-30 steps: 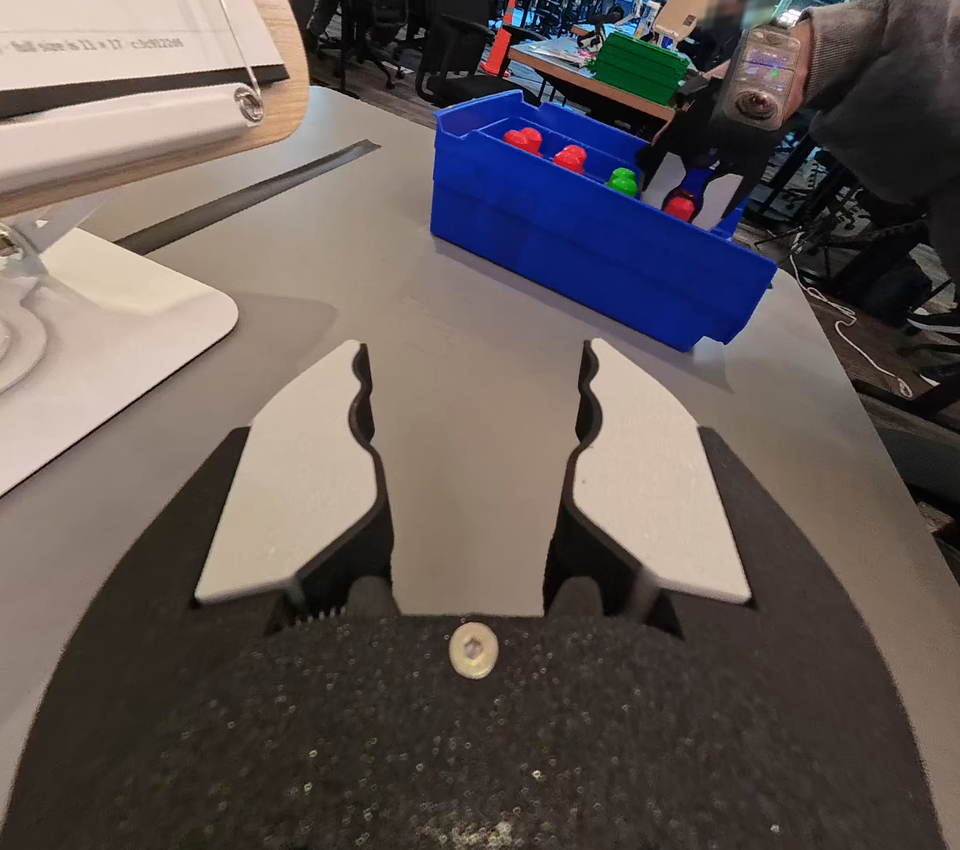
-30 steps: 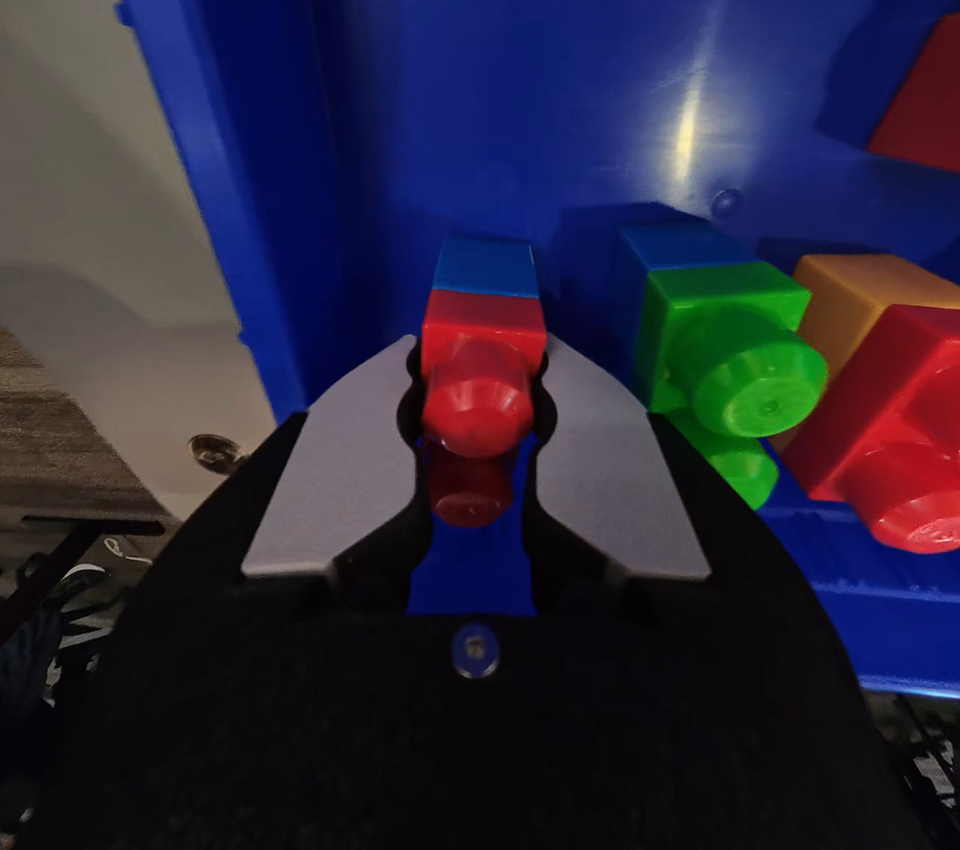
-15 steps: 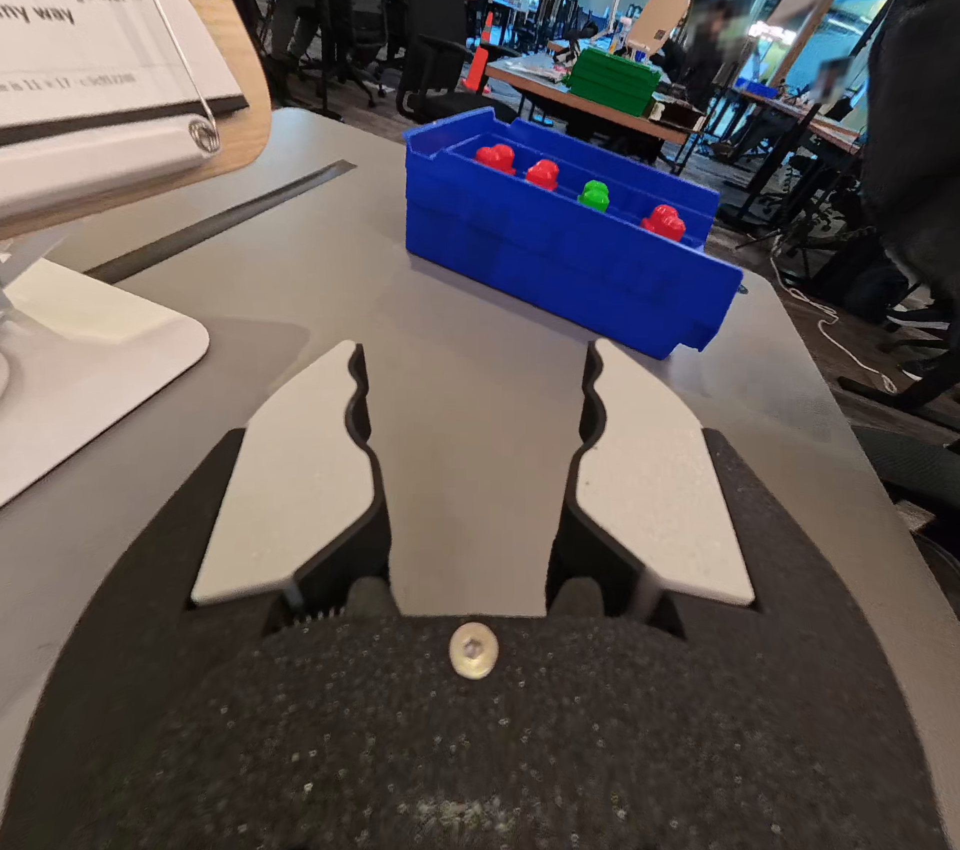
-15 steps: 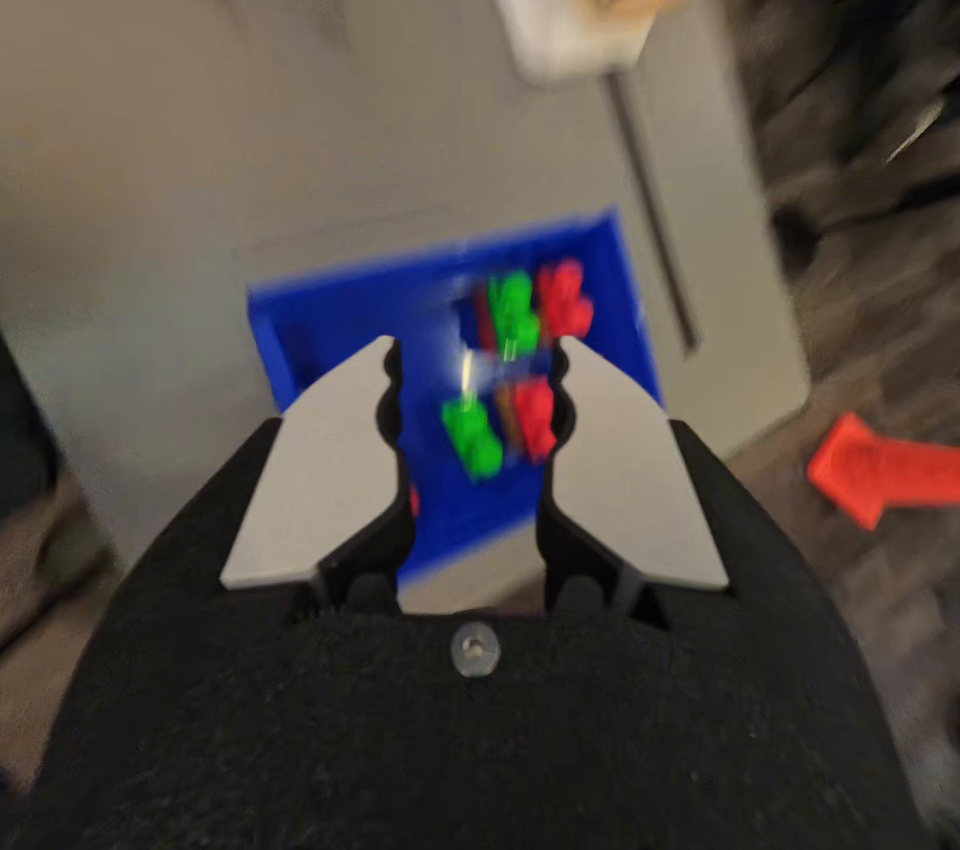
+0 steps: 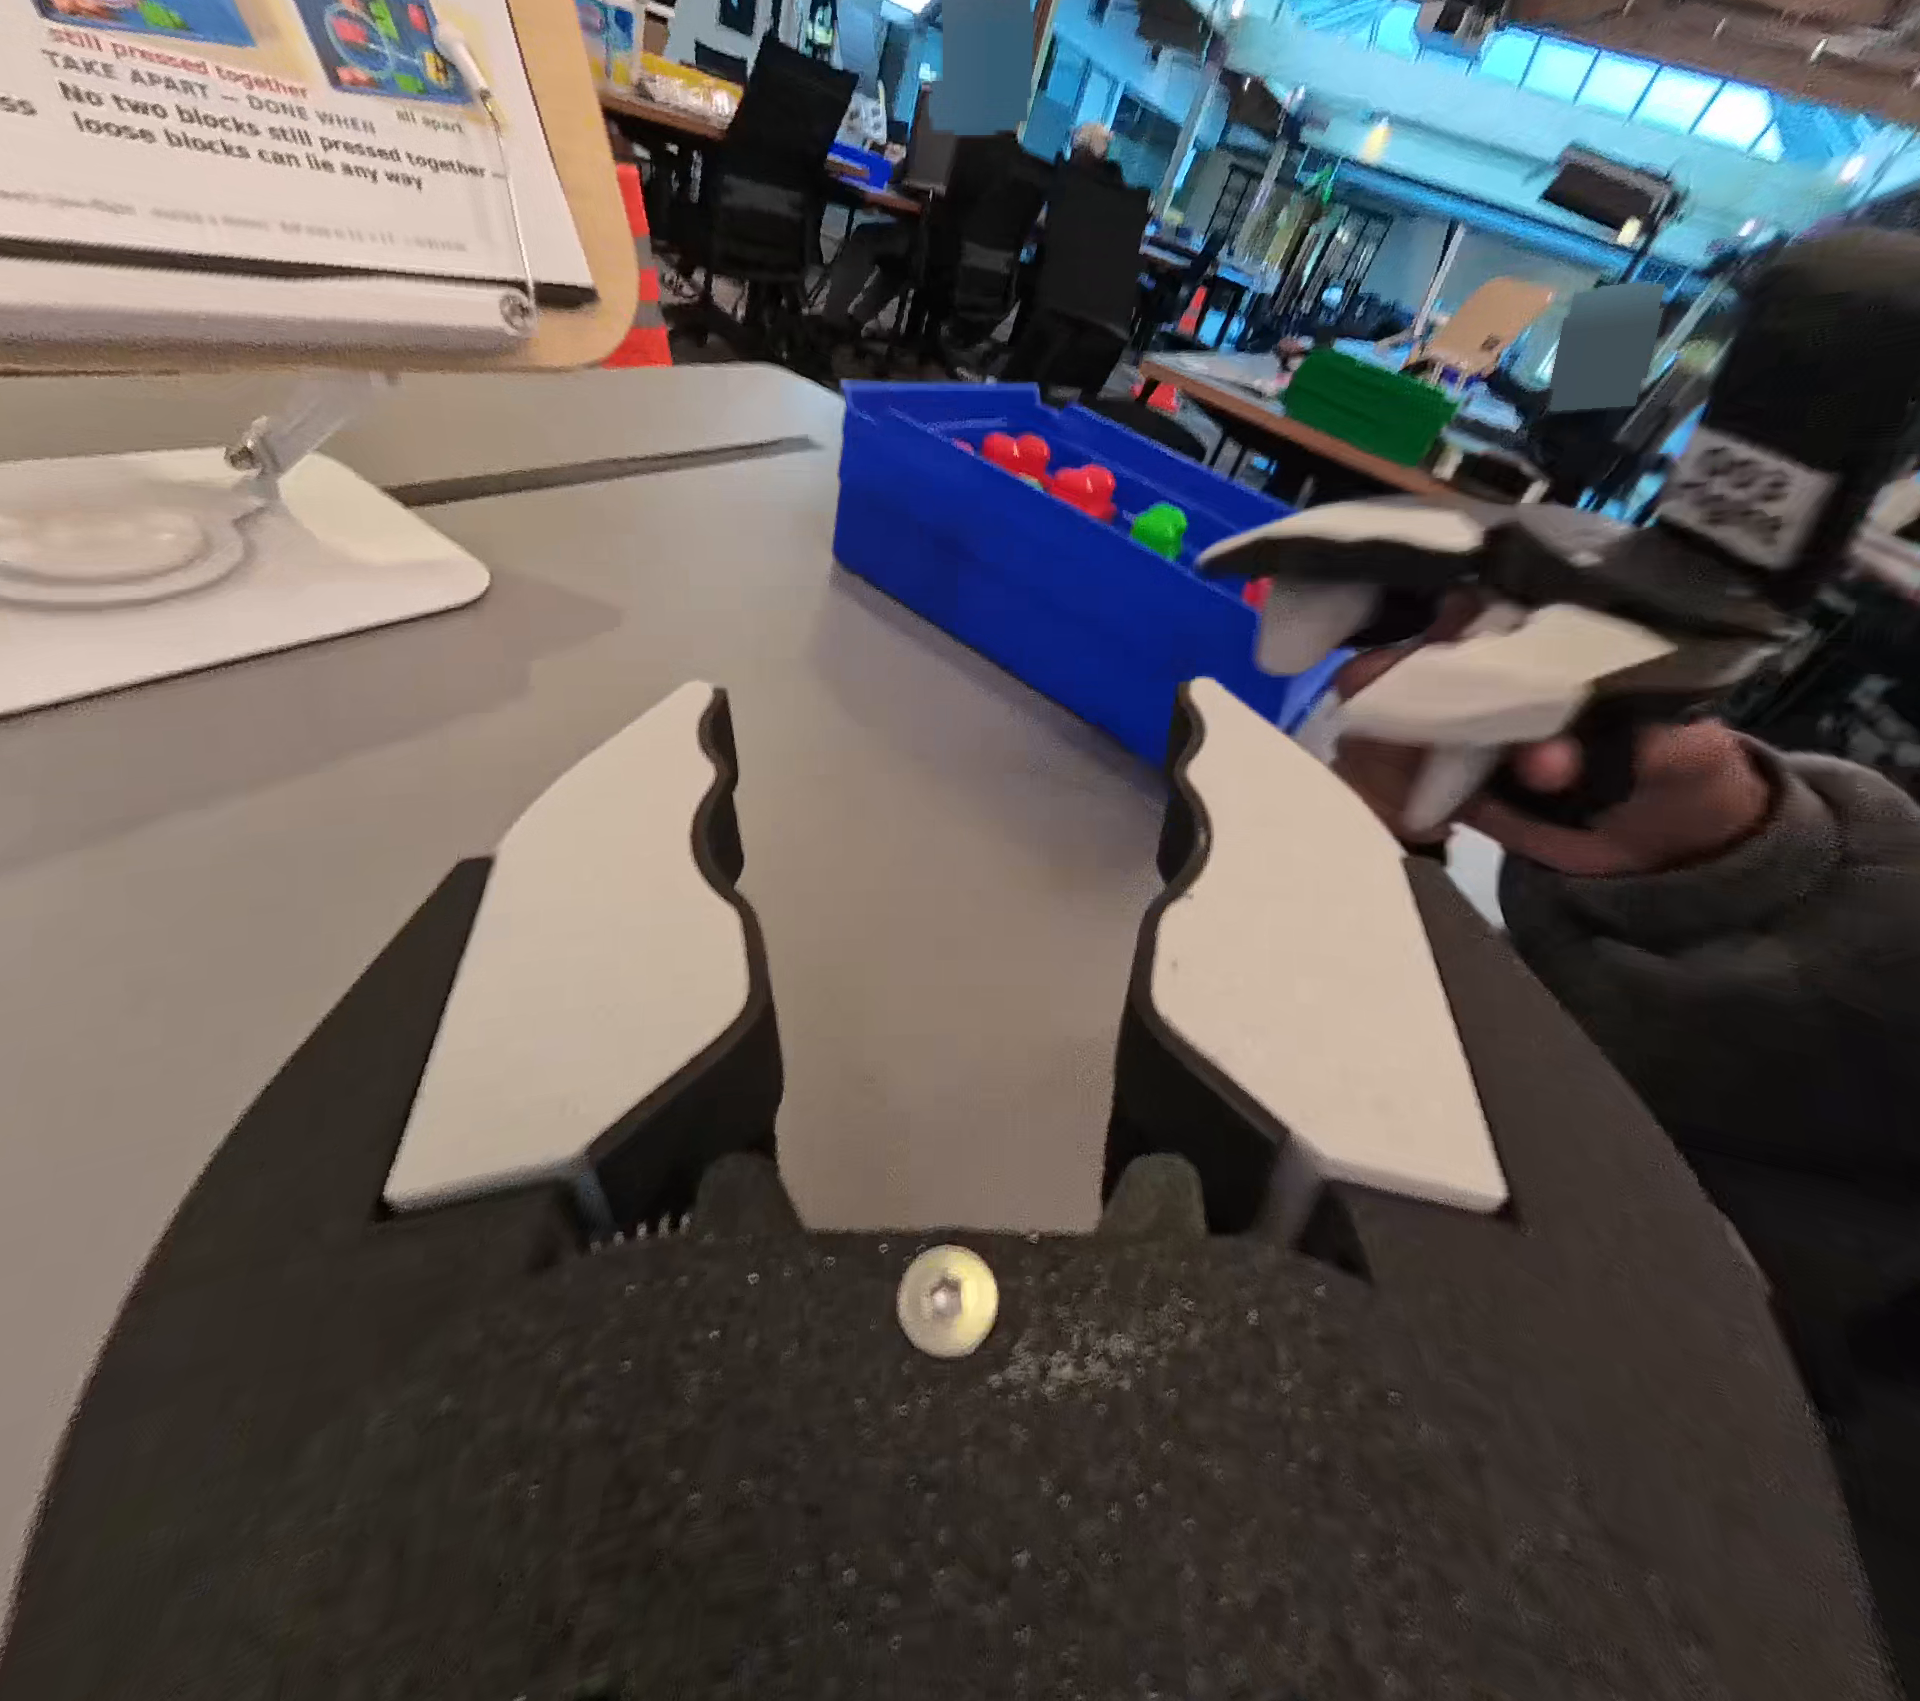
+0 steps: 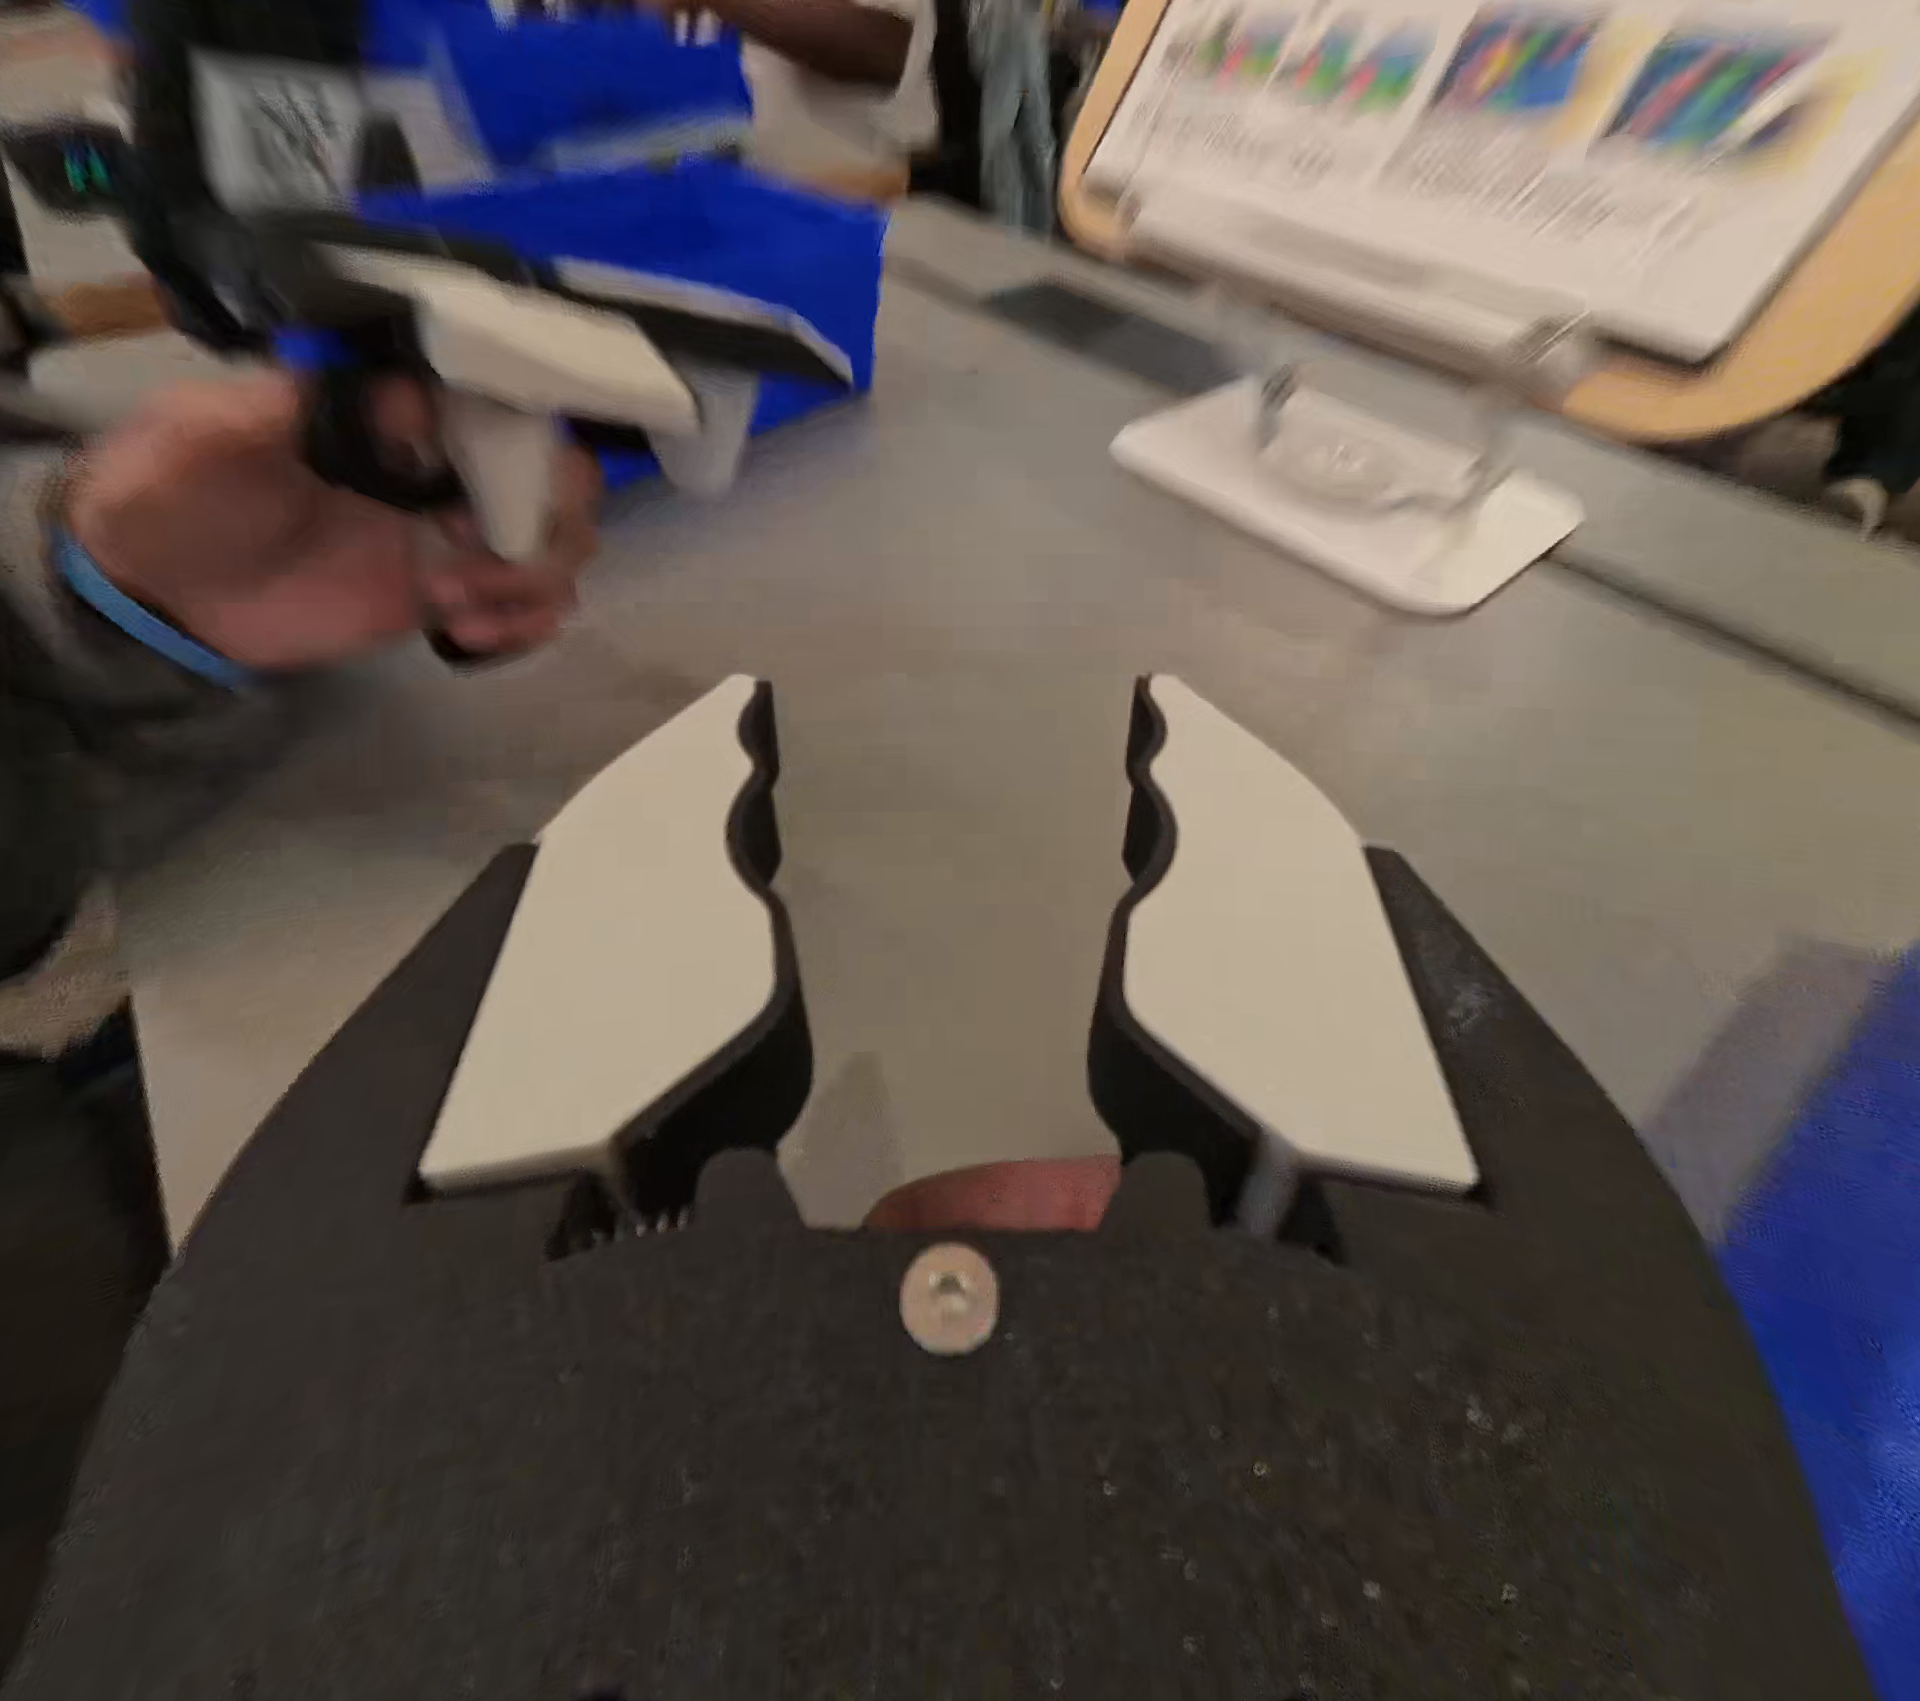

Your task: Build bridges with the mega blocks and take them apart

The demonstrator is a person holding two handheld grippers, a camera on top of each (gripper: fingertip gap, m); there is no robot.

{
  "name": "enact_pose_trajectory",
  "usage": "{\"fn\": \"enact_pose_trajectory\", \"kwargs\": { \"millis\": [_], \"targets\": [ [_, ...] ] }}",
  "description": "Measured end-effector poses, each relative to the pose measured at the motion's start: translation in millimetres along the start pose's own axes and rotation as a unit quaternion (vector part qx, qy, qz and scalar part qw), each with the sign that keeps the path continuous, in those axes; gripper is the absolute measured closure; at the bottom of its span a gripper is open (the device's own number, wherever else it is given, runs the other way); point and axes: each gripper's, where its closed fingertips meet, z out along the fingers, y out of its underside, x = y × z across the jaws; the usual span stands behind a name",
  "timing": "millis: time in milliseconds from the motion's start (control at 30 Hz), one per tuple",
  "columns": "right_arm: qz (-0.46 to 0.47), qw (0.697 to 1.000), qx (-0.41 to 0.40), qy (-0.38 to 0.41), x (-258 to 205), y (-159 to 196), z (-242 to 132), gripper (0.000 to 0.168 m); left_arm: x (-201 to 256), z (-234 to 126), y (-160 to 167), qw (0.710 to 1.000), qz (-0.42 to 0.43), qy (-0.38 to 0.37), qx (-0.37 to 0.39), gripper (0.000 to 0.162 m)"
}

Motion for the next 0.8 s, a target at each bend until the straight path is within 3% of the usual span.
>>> {"fn": "enact_pose_trajectory", "kwargs": {
  "millis": [100,200,267,400,500,600,800],
  "targets": [
    [-0.036,0.996,-0.076,-0.001,-21,43,21,0.101,13,-47,7,0.999,0.001,-0.029,-0.035,0.081],
    [-0.024,0.996,-0.082,0.0,-21,50,25,0.101,4,-102,1,0.995,-0.006,-0.08,-0.06,0.081],
    [0.001,0.997,-0.072,-0.01,-18,51,25,0.102,-21,-140,-3,0.985,-0.004,-0.138,-0.101,0.081],
    [0.026,0.996,-0.083,-0.023,-14,64,27,0.102,-109,-202,-18,0.936,0.032,-0.264,-0.23,0.083],
    [0.001,0.997,-0.076,-0.003,-6,60,26,0.103,-187,-210,-23,0.892,0.064,-0.313,-0.319,0.088],
    [0.009,0.998,-0.069,0.004,-4,53,23,0.101,-253,-197,-4,0.86,0.044,-0.32,-0.395,0.093],
    [0.044,0.996,-0.076,0.002,-6,60,13,0.095,-319,-179,49,0.818,-0.007,-0.31,-0.484,0.096]
  ]
}}
